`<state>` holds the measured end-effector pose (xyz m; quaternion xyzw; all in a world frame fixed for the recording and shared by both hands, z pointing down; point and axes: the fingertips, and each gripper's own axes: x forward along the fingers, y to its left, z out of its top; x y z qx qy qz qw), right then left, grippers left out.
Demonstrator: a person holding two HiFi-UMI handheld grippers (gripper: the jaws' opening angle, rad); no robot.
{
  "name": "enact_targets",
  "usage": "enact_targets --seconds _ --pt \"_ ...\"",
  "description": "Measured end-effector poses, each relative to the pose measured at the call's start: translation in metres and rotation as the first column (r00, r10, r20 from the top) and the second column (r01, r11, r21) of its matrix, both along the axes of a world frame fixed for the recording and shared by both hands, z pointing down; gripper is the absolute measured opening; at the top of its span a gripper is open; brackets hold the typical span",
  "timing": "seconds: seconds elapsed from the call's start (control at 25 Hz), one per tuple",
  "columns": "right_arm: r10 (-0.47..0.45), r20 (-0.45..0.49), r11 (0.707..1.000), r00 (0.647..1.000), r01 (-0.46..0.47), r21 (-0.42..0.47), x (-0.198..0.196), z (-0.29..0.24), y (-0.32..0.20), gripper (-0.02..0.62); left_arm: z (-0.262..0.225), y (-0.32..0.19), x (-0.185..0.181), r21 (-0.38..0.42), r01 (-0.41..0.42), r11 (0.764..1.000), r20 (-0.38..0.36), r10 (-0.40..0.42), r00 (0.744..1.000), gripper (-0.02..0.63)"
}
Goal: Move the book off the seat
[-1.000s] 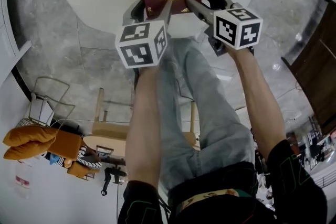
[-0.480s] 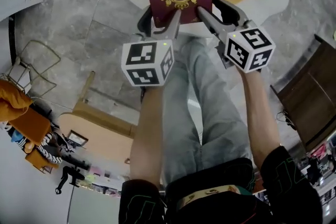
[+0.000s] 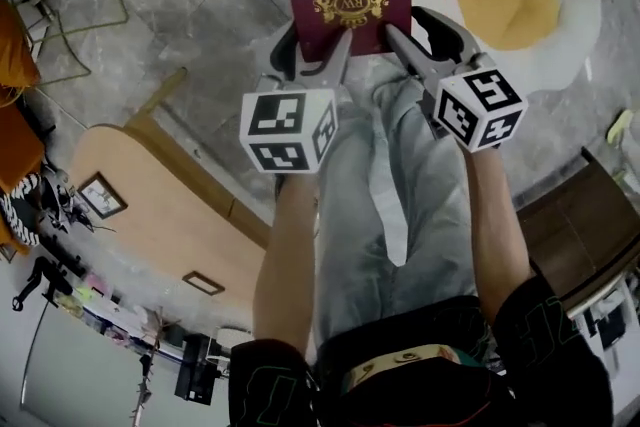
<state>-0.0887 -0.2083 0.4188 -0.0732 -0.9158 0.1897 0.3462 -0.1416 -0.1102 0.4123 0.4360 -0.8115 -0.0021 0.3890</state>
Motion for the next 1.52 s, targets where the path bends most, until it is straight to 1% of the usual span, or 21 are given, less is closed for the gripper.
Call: enact_targets --seconds 0.12,0.2,0.32,0.44,0.52,0.6,0.68,0.72,0.8,0.96,1.04,1.16,1.24,1.28,1.36,1.4,1.44,1.52 --pt "-0.091 0.000 0.996 0.996 0.091 0.007 -0.021 -0.007 0.044 0.201 -0.006 0.049 -0.012 0.004 0.089 0.996 0.003 -0.089 0.996 0.281" --pt "-0.151 -0.002 0.988 0.989 0.151 0.013 -0.034 -0.010 0.079 0.201 -0.009 0.086 -0.019 0.006 0.149 0.989 0.002 -0.149 0.989 0.281" --pt "-0.274 -0.015 0.961 0.961 0.275 0.019 -0.051 -0.011 0.133 0.201 -0.009 0.144 -0.023 0.005 0.265 0.964 -0.004 -0.265 0.964 0.281" --pt "-0.393 -0.024 0.919 0.919 0.393 0.023 -0.069 -0.006 0.196 0.201 -0.003 0.208 -0.027 0.009 0.388 0.922 -0.013 -0.388 0.922 0.281" --pt "-0.473 -0.030 0.880 0.881 0.473 0.028 -0.080 -0.005 0.232 0.201 -0.001 0.245 -0.027 0.015 0.470 0.882 -0.021 -0.470 0.883 0.281" --pt "-0.537 -0.032 0.842 0.843 0.538 0.040 -0.085 -0.016 0.255 0.201 -0.011 0.267 -0.024 0.024 0.534 0.845 -0.023 -0.534 0.845 0.281" --pt "-0.589 -0.028 0.806 0.808 0.589 0.050 -0.085 -0.038 0.271 0.201 -0.032 0.283 -0.017 0.031 0.584 0.811 -0.017 -0.583 0.812 0.281" --pt "-0.620 -0.023 0.782 0.784 0.620 0.053 -0.087 -0.047 0.282 0.201 -0.041 0.293 -0.015 0.032 0.615 0.788 -0.011 -0.615 0.789 0.281" --pt "-0.692 -0.014 0.721 0.722 0.691 0.054 -0.093 -0.054 0.317 0.201 -0.048 0.326 -0.010 0.033 0.689 0.724 0.000 -0.690 0.724 0.281" --pt "-0.793 -0.013 0.608 0.610 0.792 0.046 -0.089 -0.029 0.419 0.201 -0.024 0.421 0.012 0.018 0.804 0.594 -0.019 -0.804 0.595 0.281" --pt "-0.843 -0.001 0.538 0.538 0.842 0.039 -0.085 -0.027 0.456 0.196 -0.023 0.453 0.024 0.007 0.855 0.518 -0.017 -0.855 0.518 0.281" --pt "-0.899 0.012 0.439 0.438 0.898 0.018 -0.083 -0.024 0.478 0.187 -0.019 0.467 0.038 -0.015 0.912 0.410 -0.015 -0.912 0.409 0.281" --pt "-0.932 0.006 0.361 0.361 0.932 0.002 -0.082 -0.014 0.492 0.172 -0.009 0.476 0.048 -0.041 0.944 0.328 -0.021 -0.945 0.328 0.281" --pt "-0.945 -0.003 0.327 0.327 0.945 -0.007 -0.079 -0.008 0.504 0.172 -0.004 0.485 0.054 -0.054 0.955 0.291 -0.026 -0.957 0.290 0.281" --pt "-0.962 -0.017 0.274 0.274 0.961 -0.024 -0.069 0.004 0.531 0.172 0.006 0.507 0.069 -0.070 0.971 0.227 -0.036 -0.974 0.225 0.281" --pt "-0.970 -0.020 0.244 0.243 0.969 -0.028 -0.065 0.008 0.543 0.172 0.010 0.516 0.075 -0.073 0.979 0.190 -0.040 -0.981 0.188 0.281" --pt "-0.979 -0.021 0.204 0.204 0.978 -0.030 -0.062 0.012 0.553 0.172 0.014 0.522 0.081 -0.074 0.986 0.147 -0.044 -0.989 0.144 0.281" --pt "-0.994 -0.020 0.108 0.107 0.994 -0.027 -0.057 0.015 0.566 0.172 0.018 0.527 0.092 -0.076 0.996 0.054 -0.051 -0.997 0.050 0.281"
